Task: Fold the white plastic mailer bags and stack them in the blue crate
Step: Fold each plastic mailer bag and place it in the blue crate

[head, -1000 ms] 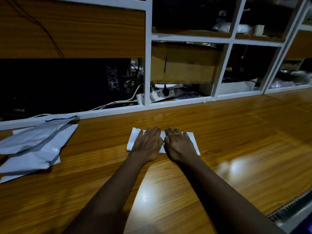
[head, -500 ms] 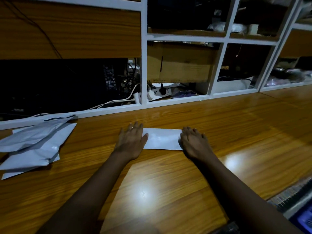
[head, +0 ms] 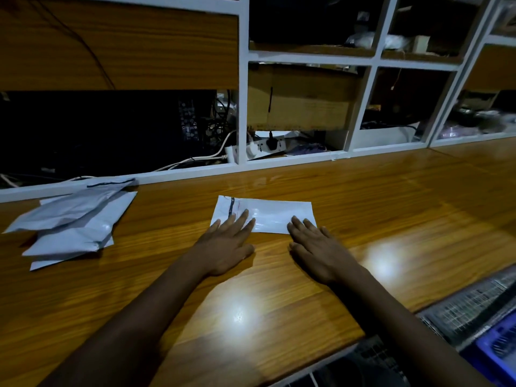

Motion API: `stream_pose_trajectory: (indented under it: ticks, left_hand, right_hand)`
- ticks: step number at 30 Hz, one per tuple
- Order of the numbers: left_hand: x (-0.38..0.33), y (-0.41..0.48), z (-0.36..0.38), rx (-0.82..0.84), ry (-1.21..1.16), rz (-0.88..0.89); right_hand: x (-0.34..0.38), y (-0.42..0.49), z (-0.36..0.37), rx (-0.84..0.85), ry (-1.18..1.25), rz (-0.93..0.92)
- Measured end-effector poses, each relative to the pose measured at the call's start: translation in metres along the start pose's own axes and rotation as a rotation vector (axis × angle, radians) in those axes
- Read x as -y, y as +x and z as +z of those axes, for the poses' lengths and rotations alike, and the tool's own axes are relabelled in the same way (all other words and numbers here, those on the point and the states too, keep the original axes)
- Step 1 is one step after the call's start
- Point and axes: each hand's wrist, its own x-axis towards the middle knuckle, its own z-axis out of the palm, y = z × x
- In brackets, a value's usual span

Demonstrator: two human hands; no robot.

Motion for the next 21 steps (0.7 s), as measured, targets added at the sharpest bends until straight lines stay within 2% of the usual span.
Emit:
stream_pose_trajectory:
  ticks: [4, 7, 10, 15, 21]
  left_hand:
    - [0.013, -0.011, -0.002, 0.027, -0.014, -0.084]
    - [0.014, -0.019, -0.004, -0.036, -0.079, -0.142]
    - [0.012, -0.020, -0.004, -0.139, -0.140, -0.158]
    - [0.006, -0.008, -0.006, -0.391, -0.099, -0.083]
    - [0.000, 0.012, -0.006, -0.586, -0.147, -0.009]
  right_hand:
    - [-0.003, -0.003, 0.000, -0.022, -0.001, 0.087]
    - [-0.002, -0.005, 0.001, -0.070, 0.026, 0.153]
    - [-0.005, -0.002, 0.004, -0.217, 0.081, 0.159]
    - [-0.002, 0.018, 0.000, -0.384, 0.016, 0.029]
    - [0.001, 0.035, -0.004, -0.417, 0.048, 0.003]
